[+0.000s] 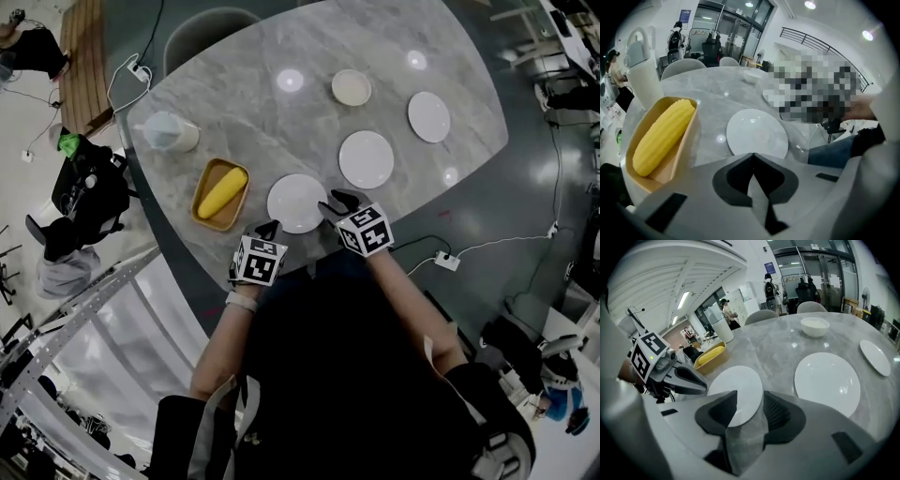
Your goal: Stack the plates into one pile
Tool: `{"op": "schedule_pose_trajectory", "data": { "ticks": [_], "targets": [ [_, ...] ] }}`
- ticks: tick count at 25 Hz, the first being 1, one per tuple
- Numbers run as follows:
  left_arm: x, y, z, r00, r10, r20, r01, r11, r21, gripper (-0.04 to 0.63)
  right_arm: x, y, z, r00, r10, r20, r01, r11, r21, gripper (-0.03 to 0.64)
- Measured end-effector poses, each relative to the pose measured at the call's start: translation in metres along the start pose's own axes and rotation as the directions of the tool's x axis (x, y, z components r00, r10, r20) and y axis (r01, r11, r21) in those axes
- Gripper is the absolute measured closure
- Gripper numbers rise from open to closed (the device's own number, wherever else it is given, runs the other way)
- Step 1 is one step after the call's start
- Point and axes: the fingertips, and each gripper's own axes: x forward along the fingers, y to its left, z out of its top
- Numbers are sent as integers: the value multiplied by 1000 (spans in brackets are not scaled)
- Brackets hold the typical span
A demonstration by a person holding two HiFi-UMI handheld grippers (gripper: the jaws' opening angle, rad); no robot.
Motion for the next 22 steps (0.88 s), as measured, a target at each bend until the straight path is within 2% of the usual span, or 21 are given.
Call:
{"op": "schedule_pose_trajectory", "data": {
  "ticks": [3,12,18,20,22],
  "targets": [
    [6,2,1,999,-25,28,25,1000,-1,588,7,1,-6,1000,-1,-13,1,1000,23,443],
    [16,-3,-7,998,-59,16,59,998,-7,588,17,4,-15,999,-5,-34,7,998,54,420],
    [20,0,-10,999,-50,18,50,999,6,588,20,11,-13,999,23,-24,-22,998,51,413],
    [20,-1,-10,998,-59,19,59,998,2,588,20,14,-13,999,31,-12,-30,998,63,422],
    [19,-2,-9,997,-73,21,73,997,-2,588,18,14,-12,1000,22,3,-22,996,89,468]
  ]
}}
